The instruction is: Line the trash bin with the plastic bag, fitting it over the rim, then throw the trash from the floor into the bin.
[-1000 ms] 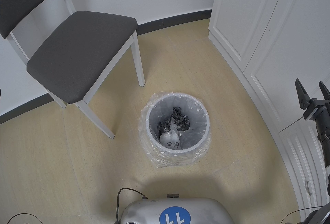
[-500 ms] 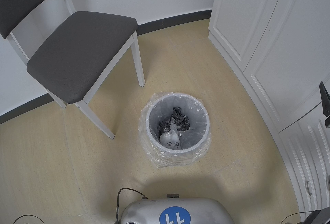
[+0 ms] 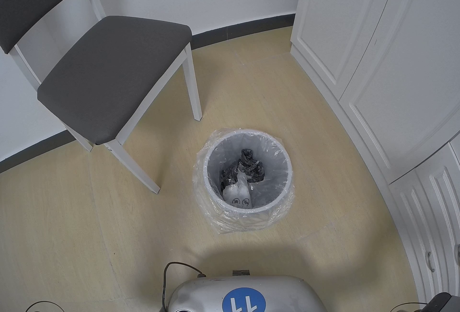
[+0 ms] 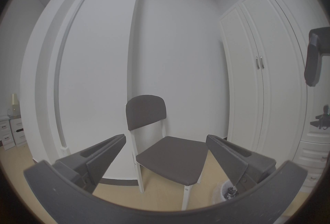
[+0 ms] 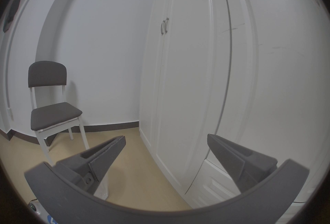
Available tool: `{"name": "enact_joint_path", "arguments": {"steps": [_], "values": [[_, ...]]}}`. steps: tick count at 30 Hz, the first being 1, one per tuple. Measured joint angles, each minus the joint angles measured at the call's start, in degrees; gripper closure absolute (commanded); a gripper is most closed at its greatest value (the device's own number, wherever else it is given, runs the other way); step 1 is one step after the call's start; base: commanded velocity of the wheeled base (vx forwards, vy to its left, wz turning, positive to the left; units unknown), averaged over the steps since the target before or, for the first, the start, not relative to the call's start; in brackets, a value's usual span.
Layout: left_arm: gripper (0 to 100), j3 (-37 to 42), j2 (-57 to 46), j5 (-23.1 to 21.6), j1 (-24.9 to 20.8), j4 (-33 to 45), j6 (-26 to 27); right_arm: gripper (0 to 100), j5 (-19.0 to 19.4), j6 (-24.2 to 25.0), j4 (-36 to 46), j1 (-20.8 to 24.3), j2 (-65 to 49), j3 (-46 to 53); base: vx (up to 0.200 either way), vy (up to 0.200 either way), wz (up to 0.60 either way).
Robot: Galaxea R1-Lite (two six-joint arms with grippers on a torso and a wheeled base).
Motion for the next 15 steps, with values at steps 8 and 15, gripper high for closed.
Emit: {"name": "enact_joint_path", "arguments": {"steps": [8,15], "values": [[0,-1.1,-4.2,-0.2,2.4,3.6,0.2,0,0.0,0.1,7.6,-1.8,-10.8,0.7,0.000,0.000,0.00],[0,-5.6,-8.2,-0.7,3.7,11.4,0.3,0,2.9,0.1,12.5,-5.1,-18.7,0.2,0.000,0.000,0.00]]}}
